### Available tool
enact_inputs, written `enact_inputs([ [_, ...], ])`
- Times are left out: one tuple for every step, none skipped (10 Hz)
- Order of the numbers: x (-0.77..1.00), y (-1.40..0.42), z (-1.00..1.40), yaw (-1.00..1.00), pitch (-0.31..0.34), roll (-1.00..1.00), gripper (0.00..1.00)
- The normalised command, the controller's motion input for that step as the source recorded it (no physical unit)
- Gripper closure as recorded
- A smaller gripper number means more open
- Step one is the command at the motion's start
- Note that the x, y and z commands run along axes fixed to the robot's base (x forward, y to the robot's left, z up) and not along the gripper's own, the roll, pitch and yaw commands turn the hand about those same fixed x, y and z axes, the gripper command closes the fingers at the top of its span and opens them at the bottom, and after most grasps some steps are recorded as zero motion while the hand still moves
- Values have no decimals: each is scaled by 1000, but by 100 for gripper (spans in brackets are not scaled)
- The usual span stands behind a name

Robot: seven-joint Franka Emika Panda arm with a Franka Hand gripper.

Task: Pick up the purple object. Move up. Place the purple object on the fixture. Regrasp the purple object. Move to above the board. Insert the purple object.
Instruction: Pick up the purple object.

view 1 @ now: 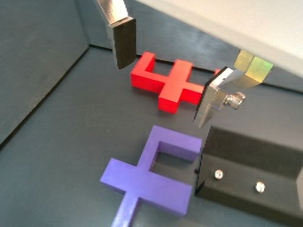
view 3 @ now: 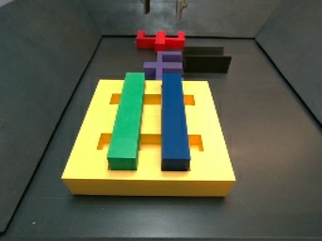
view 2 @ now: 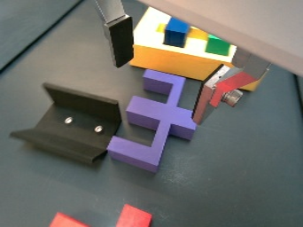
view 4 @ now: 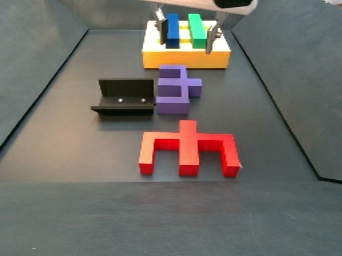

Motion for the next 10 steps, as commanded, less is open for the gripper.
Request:
enact_inputs([
  [-20, -80, -120, -754, -47, -207, 0],
  [-43, -31, -83, -746, -66, -237, 0],
  [-3, 0, 0, -734, 0, -227, 0],
  [-11, 0, 0, -734, 0, -177, 0],
  [-9, 0, 0, -766, 31, -166, 0],
  [0, -40, -17, -786, 40, -160, 0],
  [0, -60, -20, -789, 56, -150, 0],
  [0, -49, -11, -789, 83, -133, 0],
  [3, -54, -11, -786, 99, -123, 0],
  [0, -83, -20, -803, 99, -103, 0],
])
